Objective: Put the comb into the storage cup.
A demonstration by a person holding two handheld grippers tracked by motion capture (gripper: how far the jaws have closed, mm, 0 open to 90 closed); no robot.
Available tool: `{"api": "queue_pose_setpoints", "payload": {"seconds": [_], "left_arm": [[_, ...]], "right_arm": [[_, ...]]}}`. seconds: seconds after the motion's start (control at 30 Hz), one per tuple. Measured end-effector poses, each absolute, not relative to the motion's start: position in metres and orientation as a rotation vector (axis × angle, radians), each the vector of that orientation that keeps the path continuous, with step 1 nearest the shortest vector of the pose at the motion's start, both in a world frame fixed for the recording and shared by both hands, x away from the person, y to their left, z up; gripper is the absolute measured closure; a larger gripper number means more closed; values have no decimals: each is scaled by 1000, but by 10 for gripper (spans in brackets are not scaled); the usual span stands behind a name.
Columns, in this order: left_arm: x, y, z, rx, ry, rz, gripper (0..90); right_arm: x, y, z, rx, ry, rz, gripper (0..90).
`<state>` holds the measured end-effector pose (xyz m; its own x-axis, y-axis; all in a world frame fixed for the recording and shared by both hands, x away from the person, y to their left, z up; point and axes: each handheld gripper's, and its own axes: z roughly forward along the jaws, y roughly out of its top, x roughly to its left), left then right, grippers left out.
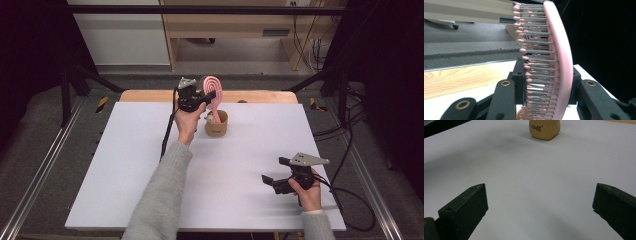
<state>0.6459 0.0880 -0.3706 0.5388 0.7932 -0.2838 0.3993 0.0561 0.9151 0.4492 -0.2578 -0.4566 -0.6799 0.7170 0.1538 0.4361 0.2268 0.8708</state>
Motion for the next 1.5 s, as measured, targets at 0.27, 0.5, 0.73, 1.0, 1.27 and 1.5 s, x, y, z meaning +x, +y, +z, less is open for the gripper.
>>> {"api": "queue_pose_setpoints", "payload": {"seconds": [0.27, 0.5, 0.73, 1.0, 1.27, 1.5], "left_arm": [[646, 96, -372, 1550, 1072, 430, 610], [645, 105, -375, 1536, 1101, 438, 598], [644, 111, -377, 1529, 1121, 452, 585], [643, 119, -381, 1526, 1145, 449, 567], [641, 122, -383, 1543, 1141, 464, 553], [638, 122, -383, 1574, 1140, 487, 492]], "right_arm": [[449, -258, -457, 1082, 2224, 1432, 3], [449, -257, -457, 1084, 2222, 1433, 3], [449, -258, -457, 1084, 2222, 1430, 3], [449, -258, -457, 1080, 2226, 1424, 3], [449, -257, -457, 1080, 2227, 1421, 3], [449, -257, -457, 1081, 2226, 1424, 3]]}}
